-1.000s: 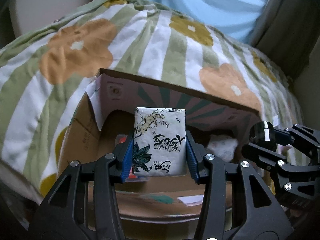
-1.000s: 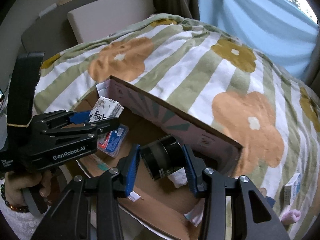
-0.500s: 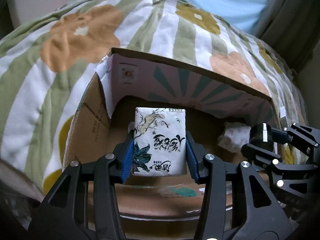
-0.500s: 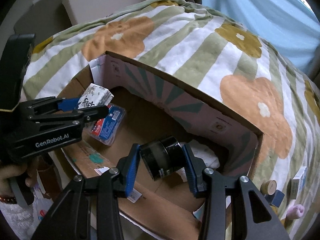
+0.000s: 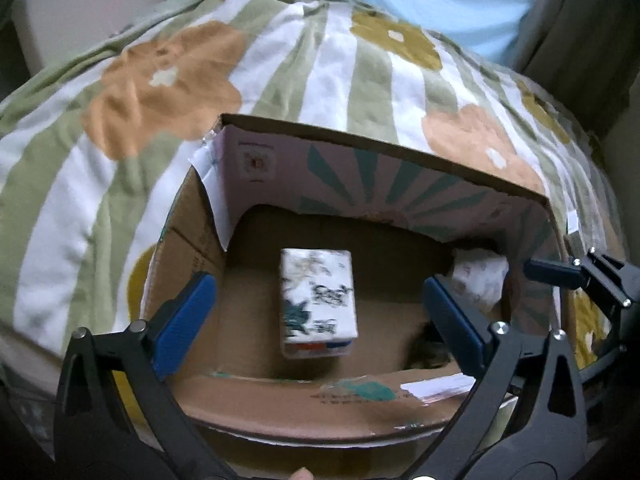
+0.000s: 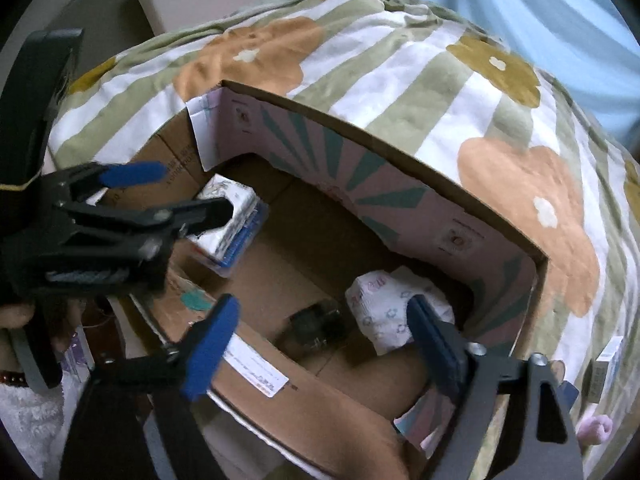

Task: Organize objects
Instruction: 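Release the tissue pack from the left tool while the right tool releases the cylinder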

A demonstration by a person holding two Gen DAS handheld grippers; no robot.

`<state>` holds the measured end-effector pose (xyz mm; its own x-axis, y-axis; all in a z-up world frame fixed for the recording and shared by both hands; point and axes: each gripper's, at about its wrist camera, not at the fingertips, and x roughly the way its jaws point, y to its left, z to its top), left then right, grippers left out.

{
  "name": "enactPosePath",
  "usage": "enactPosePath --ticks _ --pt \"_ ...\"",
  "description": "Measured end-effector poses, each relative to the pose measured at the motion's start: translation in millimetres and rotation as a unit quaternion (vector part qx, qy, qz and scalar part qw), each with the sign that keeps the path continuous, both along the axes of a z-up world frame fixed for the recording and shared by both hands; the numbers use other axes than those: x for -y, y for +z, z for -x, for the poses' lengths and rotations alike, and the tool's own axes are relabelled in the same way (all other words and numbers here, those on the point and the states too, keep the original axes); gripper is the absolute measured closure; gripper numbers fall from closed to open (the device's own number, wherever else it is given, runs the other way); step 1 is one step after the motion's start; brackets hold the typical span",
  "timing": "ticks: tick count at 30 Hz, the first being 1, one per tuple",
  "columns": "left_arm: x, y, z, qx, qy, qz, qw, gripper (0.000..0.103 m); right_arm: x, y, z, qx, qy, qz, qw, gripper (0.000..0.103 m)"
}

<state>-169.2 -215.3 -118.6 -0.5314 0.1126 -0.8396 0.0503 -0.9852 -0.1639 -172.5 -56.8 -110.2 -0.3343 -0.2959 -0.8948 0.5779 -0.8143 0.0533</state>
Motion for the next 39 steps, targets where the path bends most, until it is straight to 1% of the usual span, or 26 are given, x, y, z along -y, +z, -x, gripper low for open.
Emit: enactPosePath --ticks 2,5,8,12,16,21,27,34,39 --pt "1.5 -0.6 1.0 0.007 0.003 -0.006 1.0000 0.000 -1.9 -0.8 -1.1 0.002 -0.001 -0.001 1.000 0.019" --pt "2.9 -1.2 -0.6 0.009 0.005 -0.008 0.9999 0.000 -3.6 -0.6 -4.3 -0.006 -0.001 -0.005 1.000 0.019" --pt "0.9 -0.1 -4.0 0.007 0.007 -0.002 0.9999 0.000 -3.9 -1.3 -5.6 -0.004 0.000 -0.006 1.000 0.019" --pt "-1.6 1.9 -7.7 0.009 0.006 0.005 0.9999 0.000 -7.1 -0.1 -5.7 0.003 -0.002 0.004 1.000 0.019" --pt "-1.6 6.9 -11.8 0.005 0.009 0.002 0.9999 0.000 -8.2 2.1 -8.4 0.003 -0.007 0.010 1.000 0.019" --pt "-6.3 14.9 -17.0 0.001 0.008 0.015 0.9999 0.000 -6.4 7.0 -17.0 0.000 0.006 0.006 1.000 0.019" --pt "-15.4 24.2 -22.9 -0.005 0.002 0.016 0.9999 0.000 -9.7 11.4 -22.9 0.007 0.006 0.009 1.000 0.019" --pt "-32.0 39.8 -26.6 -0.016 -0.004 0.014 0.9998 0.000 -19.7 29.1 -32.1 -0.017 0.004 0.011 1.000 0.018" --pt "-46.0 50.3 -27.2 -0.017 -0.012 0.022 0.9995 0.000 -33.5 43.1 -33.0 -0.028 -0.010 0.032 0.999 0.017"
